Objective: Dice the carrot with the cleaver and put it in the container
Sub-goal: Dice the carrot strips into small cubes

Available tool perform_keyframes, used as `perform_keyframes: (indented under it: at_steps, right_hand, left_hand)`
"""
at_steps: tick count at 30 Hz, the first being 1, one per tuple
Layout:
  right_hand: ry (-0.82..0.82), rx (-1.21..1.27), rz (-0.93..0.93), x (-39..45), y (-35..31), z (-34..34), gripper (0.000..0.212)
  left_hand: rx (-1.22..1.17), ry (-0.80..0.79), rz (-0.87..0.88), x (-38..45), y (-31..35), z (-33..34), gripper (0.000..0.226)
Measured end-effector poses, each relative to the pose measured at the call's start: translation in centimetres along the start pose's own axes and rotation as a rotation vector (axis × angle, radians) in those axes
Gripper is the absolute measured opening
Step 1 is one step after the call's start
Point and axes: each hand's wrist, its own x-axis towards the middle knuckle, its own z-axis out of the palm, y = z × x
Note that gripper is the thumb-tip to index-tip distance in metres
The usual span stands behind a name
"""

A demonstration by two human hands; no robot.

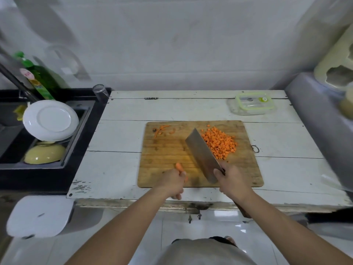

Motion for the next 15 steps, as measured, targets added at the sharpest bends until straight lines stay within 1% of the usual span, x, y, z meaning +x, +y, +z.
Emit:
perform_keyframes:
  at_steps: [1, 2, 8, 11, 15]
  right_hand:
    - [-0.005, 0.002, 0.005, -0.2, -0.3, 0.3, 0.011]
    - [-0.004, -0.009, -0.001, -0.5, -0.6, 0.4, 0.011]
    - [-0.033, -0.316, -0.179, -3.1, -2.3, 1.1, 0.018]
    - [-0.039, -0.379, -0.198, -3.9, -2.9, 1.4, 0.017]
    - [-0.046, -0.45, -0.241, -4.1, -3.4, 1.2, 0.017]
  left_hand:
    - [-0.198, -0.055, -0.084, -0.2, 0.3, 0.0, 0.04]
    - [-0.33, -0.079, -0.133, -0.5, 0.6, -0.2, 0.038]
    - [-0.641, -0.14, -0.145, -0.2, 0.7, -0.2, 0.031]
    - [-0.732, -0.098, -0.181, 0.2, 1.1, 0.8, 0.035]
    - [-0.701, -0.063, -0.184, 0.1, 1.2, 1.2, 0.035]
